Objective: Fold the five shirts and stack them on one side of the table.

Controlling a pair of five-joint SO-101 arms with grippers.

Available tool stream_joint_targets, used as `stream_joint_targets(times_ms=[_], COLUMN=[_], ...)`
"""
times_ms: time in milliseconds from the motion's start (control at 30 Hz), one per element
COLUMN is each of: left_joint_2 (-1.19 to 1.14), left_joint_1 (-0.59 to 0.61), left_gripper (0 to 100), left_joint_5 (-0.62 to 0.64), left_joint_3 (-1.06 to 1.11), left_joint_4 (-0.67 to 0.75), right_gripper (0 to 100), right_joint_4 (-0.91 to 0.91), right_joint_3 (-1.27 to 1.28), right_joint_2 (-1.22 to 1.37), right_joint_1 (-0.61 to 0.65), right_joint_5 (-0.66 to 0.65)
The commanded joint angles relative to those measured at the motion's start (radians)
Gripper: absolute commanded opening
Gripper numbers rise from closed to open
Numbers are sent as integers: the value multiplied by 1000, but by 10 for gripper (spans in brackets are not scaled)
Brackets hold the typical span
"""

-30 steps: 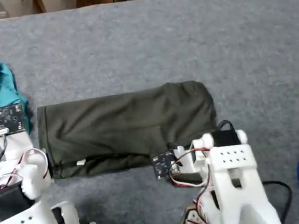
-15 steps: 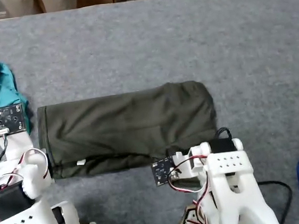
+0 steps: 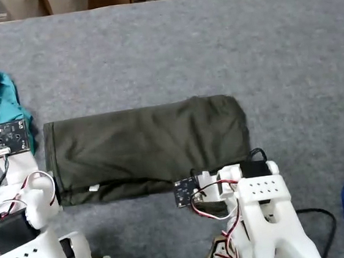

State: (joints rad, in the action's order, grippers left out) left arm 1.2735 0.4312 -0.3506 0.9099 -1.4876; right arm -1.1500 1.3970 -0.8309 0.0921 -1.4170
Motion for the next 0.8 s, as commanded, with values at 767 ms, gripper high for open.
stream_joint_targets(times_ms=[767], left_joint_2=[10], left_joint_1=[5], left_gripper=[25], left_joint_5=[-63], left_joint_3=[-12], left_joint_4=[9], right_gripper=[5], right_joint_4=[-34], right_joint_3=[-522], right_joint_2=[59], right_joint_1=[70], right_joint_5=[12])
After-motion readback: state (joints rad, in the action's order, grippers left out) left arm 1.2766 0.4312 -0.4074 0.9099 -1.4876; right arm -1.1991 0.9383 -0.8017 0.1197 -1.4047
